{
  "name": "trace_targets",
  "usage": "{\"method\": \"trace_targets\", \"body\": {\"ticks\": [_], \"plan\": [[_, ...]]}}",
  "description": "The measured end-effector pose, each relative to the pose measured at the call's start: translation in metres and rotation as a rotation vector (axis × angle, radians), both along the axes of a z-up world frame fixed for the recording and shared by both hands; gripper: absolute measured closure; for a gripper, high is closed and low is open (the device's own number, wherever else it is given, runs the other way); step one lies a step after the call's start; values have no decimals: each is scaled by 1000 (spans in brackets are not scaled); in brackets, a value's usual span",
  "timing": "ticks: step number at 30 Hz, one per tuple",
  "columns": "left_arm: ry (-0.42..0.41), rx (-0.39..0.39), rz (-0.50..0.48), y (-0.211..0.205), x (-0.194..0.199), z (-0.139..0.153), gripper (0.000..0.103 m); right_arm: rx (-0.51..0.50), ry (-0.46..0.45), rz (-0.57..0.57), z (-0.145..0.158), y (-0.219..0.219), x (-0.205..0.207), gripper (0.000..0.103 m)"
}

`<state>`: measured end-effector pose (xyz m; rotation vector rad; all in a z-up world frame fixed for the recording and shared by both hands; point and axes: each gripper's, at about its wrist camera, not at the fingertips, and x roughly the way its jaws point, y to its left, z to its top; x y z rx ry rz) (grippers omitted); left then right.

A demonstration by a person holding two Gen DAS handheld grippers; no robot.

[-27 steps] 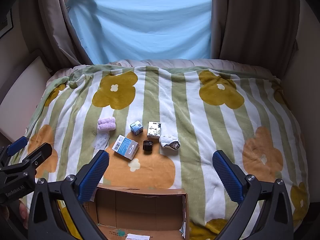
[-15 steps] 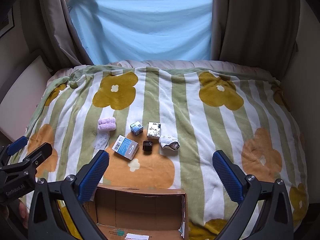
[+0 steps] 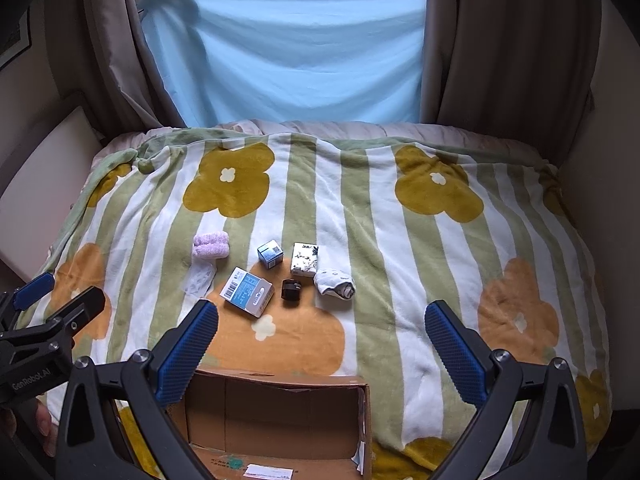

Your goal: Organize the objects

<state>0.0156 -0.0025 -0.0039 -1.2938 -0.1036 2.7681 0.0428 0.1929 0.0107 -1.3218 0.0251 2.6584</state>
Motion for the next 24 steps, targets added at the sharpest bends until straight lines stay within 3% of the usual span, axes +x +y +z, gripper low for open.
{"method": "trace_targets", "body": {"ticks": [24], "plan": [[0, 6, -6, 1, 2, -2, 0, -38, 12, 8, 2, 0, 7, 1]]}}
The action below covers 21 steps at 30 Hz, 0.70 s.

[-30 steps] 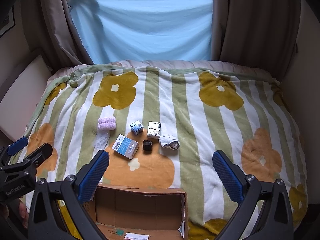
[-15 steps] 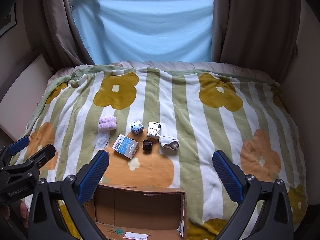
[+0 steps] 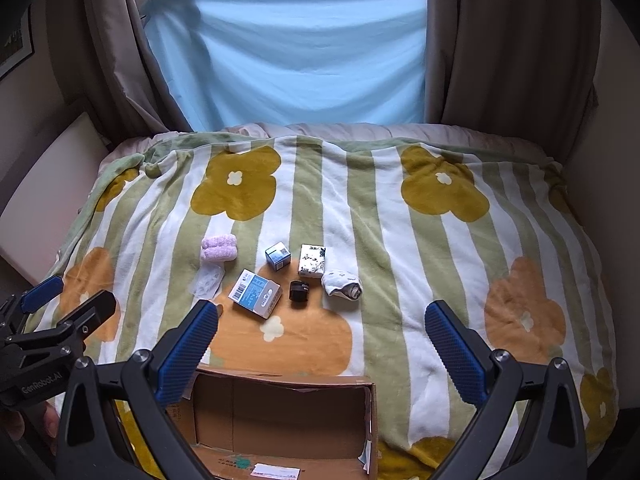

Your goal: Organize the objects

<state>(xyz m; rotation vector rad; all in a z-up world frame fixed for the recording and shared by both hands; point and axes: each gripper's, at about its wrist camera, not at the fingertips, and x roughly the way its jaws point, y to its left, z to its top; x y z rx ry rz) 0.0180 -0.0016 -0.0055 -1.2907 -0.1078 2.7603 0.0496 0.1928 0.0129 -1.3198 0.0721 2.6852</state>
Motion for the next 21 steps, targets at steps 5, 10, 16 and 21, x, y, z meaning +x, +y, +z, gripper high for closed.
{"method": "trace_targets", "body": {"ticks": [5, 10, 16, 21], "plan": [[-2, 3, -2, 1, 2, 0, 0, -2, -1, 5, 0, -6, -1, 1], [-6, 4, -4, 3, 2, 0, 0, -6, -1, 4, 0, -8, -1, 1], [-21, 8, -7, 5, -3, -1, 0, -6, -1, 4, -1, -8, -1, 1], [-40, 15, 2, -1, -12, -6, 0, -8, -5, 5, -2, -9, -1, 1]]}}
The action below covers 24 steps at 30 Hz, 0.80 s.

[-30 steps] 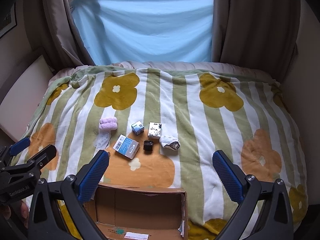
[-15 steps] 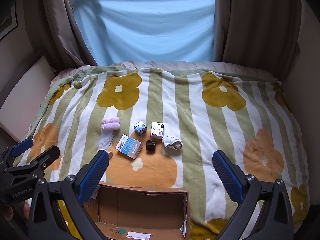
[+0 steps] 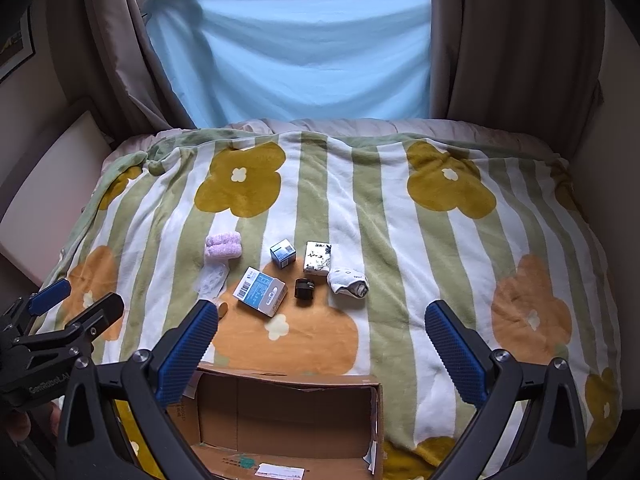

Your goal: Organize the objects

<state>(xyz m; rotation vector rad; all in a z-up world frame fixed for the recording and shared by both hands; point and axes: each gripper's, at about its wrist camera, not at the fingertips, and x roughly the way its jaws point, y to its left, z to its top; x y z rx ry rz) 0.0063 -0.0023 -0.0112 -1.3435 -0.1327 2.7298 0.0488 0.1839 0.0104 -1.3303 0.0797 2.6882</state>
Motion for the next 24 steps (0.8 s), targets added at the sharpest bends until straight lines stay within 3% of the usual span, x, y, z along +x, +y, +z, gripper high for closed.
{"method": "trace_targets", "body": {"ticks": [11, 24], "plan": [[-86, 33, 65, -28, -23, -28, 0, -32, -57, 0, -20, 11, -20, 1], [-222, 23, 76, -40, -88, -98, 3, -71, -171, 27, -69, 34, -85, 1]]}}
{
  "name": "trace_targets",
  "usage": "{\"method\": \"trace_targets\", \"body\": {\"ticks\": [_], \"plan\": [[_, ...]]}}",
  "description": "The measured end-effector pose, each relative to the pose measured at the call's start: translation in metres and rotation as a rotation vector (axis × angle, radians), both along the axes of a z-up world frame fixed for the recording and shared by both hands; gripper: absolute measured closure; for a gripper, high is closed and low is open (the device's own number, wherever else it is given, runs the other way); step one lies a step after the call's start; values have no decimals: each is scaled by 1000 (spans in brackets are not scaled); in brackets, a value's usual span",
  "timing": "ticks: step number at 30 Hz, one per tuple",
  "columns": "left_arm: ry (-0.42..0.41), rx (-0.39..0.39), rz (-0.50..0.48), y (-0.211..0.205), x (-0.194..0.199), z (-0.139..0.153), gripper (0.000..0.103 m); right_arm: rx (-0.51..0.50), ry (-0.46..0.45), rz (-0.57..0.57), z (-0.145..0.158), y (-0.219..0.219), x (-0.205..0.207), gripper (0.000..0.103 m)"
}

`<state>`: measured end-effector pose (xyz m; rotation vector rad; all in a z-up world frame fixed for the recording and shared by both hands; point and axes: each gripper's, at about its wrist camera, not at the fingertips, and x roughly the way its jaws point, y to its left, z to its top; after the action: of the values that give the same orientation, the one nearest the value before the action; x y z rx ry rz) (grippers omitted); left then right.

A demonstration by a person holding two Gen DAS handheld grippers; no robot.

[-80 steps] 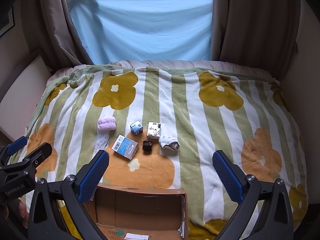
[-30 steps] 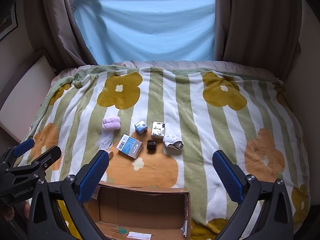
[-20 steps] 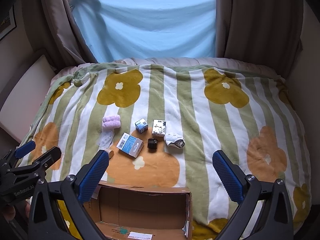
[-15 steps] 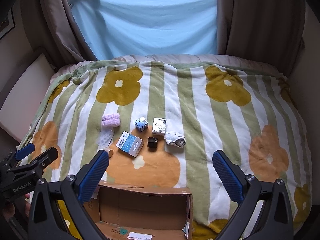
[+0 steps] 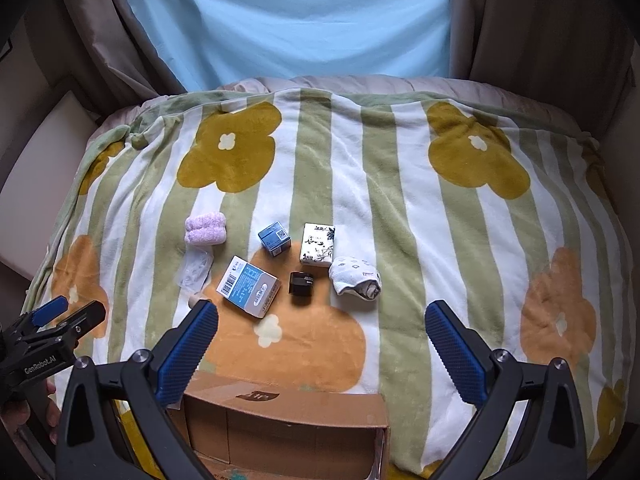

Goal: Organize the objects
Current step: 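Grasp the clear plastic case with the left tool while the right tool grasps the white tissue pack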

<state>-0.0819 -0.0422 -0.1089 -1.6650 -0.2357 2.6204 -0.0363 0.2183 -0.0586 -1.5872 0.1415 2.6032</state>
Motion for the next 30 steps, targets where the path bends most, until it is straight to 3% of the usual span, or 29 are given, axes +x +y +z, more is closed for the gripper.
{"method": "trace_targets", "body": {"ticks": [14, 21, 30], "plan": [[-113, -37, -60, -6, -74, -100, 8, -71, -171, 30, -97, 26, -102, 1], [-155, -32, -103, -4, -98, -146, 11, -114, -309, 46, -150, 31, -141, 12], [-191, -53, -159, 4, -122, -184, 15, -149, -383, 52, -186, 34, -160, 27]]}}
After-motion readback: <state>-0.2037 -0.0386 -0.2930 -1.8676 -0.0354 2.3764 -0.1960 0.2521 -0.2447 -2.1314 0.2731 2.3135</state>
